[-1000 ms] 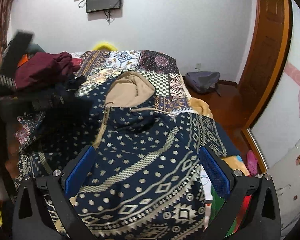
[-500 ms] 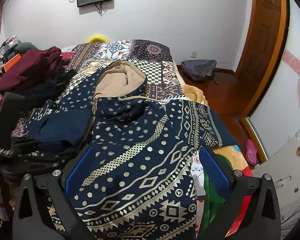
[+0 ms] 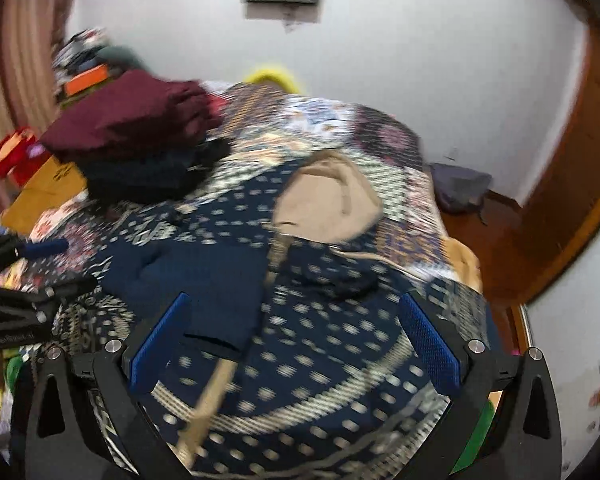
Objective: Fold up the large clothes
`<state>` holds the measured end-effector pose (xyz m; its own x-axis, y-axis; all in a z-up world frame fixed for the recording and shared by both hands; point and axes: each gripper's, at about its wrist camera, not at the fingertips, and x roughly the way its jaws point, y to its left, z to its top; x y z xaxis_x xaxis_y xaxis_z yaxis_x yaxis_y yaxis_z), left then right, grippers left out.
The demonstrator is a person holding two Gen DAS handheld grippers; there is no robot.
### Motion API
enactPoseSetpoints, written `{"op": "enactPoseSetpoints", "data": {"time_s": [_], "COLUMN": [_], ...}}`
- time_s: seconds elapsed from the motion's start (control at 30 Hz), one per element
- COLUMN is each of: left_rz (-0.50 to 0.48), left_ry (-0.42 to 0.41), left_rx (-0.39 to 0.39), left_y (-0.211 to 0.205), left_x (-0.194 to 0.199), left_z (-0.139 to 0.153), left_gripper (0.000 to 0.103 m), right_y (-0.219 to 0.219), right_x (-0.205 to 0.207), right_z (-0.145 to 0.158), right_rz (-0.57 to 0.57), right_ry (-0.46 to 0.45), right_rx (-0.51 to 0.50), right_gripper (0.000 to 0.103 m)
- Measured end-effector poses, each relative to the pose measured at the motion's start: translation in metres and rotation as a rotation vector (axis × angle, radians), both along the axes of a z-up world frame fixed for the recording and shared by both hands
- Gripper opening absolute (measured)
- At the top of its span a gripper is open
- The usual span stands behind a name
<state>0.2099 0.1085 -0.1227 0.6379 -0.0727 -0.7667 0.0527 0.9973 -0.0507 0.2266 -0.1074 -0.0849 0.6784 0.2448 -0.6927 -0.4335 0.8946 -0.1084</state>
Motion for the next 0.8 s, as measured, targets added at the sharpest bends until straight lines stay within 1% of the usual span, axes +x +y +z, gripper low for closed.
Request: {"op": "enactPoseSetpoints", "data": {"time_s": [0.1,0.17,0.23,0.37,0.43,0.53,0.6,0.63,0.67,0.7,0.77,0.8], "left_rz": [0.076,0.113,0.150,0.197,0.213,0.237,0.248,0.250,0.252,0.255,0.258,0.259], "left_ry": [-0.005,0.003,0.011,0.029,0.039,0.057,0.064,0.068,0.072,0.077,0.086,0.093], "left_rx": [0.000,-0.005,0.003,0.003,-0.009,-0.023,-0.033,-0.045,-0.056,-0.060,-0.062,-0.063], "left_y": [0.033,0.050,0.064,0.084,0.091,0.100,0.104,0.106,0.108,0.109,0.110,0.111], "left_x": [-0.008,-0.012,-0.019,-0.029,-0.034,-0.037,-0.040,-0.041,-0.042,-0.042,-0.042,-0.042], "left_z": [-0.003,-0.007,-0.014,-0.028,-0.034,-0.043,-0.048,-0.050,-0.053,-0.054,-0.058,-0.060], "left_gripper": [0.069,0.069,0.069,0.069,0.069,0.069,0.069,0.069,0.069,0.069,0.069,0.069], "right_y": [0.031,0.056,0.075,0.112,0.130,0.154,0.166,0.171,0.176,0.178,0.184,0.186], "right_x": [0.006,0.009,0.009,0.007,0.008,0.009,0.012,0.013,0.015,0.016,0.020,0.021], "right_z": [-0.011,-0.022,-0.034,-0.053,-0.063,-0.077,-0.085,-0.090,-0.096,-0.098,-0.109,-0.111], "right_rz": [0.078,0.152,0.200,0.295,0.338,0.391,0.406,0.414,0.421,0.426,0.434,0.435], "right_ry": [0.044,0.087,0.117,0.163,0.184,0.204,0.210,0.218,0.235,0.251,0.278,0.282], "right_rx": [-0.040,-0.075,-0.113,-0.181,-0.216,-0.267,-0.293,-0.299,-0.304,-0.308,-0.319,-0.326], "right_gripper": [0.103,0.103,0.103,0.103,0.101,0.101,0.100,0.096,0.089,0.084,0.072,0.069]}}
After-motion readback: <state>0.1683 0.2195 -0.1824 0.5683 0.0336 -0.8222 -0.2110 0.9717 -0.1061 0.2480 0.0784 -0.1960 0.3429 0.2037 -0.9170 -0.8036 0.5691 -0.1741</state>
